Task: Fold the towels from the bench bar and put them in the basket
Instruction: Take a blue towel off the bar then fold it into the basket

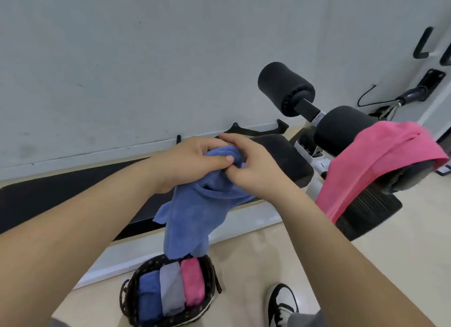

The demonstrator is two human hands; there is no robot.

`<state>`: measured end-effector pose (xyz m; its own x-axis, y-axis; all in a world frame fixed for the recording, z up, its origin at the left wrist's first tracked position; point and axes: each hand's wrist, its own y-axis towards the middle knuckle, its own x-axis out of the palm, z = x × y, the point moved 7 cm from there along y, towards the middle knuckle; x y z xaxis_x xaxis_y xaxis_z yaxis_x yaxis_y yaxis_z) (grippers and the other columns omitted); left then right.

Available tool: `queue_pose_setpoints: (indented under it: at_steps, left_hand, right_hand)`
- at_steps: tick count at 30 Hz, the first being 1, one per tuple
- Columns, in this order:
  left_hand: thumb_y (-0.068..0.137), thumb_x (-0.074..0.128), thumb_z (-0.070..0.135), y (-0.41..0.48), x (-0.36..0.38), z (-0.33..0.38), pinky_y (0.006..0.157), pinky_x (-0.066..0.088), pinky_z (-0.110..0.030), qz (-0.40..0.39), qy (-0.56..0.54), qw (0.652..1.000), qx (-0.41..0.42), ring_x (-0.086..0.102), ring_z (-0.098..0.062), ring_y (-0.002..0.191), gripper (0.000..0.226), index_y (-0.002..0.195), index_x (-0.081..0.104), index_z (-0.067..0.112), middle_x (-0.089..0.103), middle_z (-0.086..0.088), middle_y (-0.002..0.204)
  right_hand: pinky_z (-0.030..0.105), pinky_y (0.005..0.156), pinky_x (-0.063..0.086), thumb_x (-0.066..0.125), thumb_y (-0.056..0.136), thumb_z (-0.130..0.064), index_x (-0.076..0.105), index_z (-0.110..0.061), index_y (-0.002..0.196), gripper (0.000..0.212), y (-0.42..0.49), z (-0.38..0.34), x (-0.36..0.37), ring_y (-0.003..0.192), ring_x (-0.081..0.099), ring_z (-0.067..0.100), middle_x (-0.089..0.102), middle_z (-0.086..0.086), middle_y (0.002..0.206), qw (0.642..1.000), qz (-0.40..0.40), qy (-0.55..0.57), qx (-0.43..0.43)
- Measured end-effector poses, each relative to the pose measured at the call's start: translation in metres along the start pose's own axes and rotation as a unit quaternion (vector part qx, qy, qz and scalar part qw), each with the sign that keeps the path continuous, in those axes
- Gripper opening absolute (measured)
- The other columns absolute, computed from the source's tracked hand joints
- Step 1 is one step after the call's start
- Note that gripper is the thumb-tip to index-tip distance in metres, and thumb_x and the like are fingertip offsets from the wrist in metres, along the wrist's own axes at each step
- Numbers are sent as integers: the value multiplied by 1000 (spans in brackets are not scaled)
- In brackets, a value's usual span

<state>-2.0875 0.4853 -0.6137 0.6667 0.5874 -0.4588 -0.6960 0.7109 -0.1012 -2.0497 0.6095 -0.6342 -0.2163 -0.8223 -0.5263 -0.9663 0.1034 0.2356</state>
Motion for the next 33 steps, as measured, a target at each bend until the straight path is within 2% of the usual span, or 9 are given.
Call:
queue_pose_setpoints:
  at_steps: [4,7,11,14,19,22,24,28,33]
  left_hand:
    - [97,69,20,-29,-32,-17,94,53,-36,14,7,1000,-12,73,-18,99,10,103,77,18,78,-4,105]
    - [81,68,21,-45,-65,-37,74,49,-34,85,33,995,-38,63,-11,73,3,83,69,20,73,-1,80]
    - [68,57,11,-64,-96,-63,53,32,-24,127,64,986,-90,41,-8,55,11,62,54,20,48,9,58]
    - [73,58,5,-73,-106,-82,54,31,-25,128,96,979,-123,40,-10,58,18,65,56,20,49,9,60]
    - [81,56,5,-79,-128,-104,52,35,-25,176,147,963,-143,43,-12,57,15,72,56,16,49,9,59]
    - [80,58,9,-77,-140,-114,53,35,-29,208,172,953,-137,42,-15,58,12,71,54,15,50,5,63]
    - [80,57,9,-75,-147,-123,55,37,-30,231,186,946,-134,45,-16,59,10,72,55,15,54,2,65]
    - [80,59,13,-74,-160,-148,58,43,-30,282,214,923,-149,56,-19,65,6,76,60,17,65,0,73]
    - [88,64,22,-72,-157,-175,61,50,-33,324,222,905,-166,64,-19,73,5,85,60,23,68,1,77]
  right_hand:
    - [29,70,52,80,82,-12,73,-17,85,9,5,-14,19,70,64,8,71,-6,75,995,-67,67,25]
    - [35,66,43,90,77,-23,63,-6,75,32,7,-19,32,67,56,16,61,3,69,985,-84,134,64]
    - [33,58,25,88,79,-24,42,-20,61,50,12,-20,56,59,34,17,36,3,62,953,-138,248,109]
    - [31,57,23,91,77,-24,44,-21,61,49,14,-22,73,60,29,18,33,6,64,957,-187,191,110]
    - [36,69,55,89,77,-32,69,-14,80,28,21,-1,74,69,65,15,71,13,78,967,-221,-10,129]
    - [26,63,50,82,83,-38,70,-18,73,26,31,20,68,65,60,10,69,1,72,968,-171,-119,137]
    - [28,61,48,74,90,-35,68,-20,70,25,35,40,64,66,58,14,65,-2,70,960,-156,-175,156]
    - [42,75,56,59,97,-26,68,-24,84,16,38,81,38,80,66,24,69,2,83,935,-85,-267,215]
    - [36,71,53,61,95,-10,64,-27,106,20,35,103,8,84,62,23,64,4,97,905,-5,-325,274]
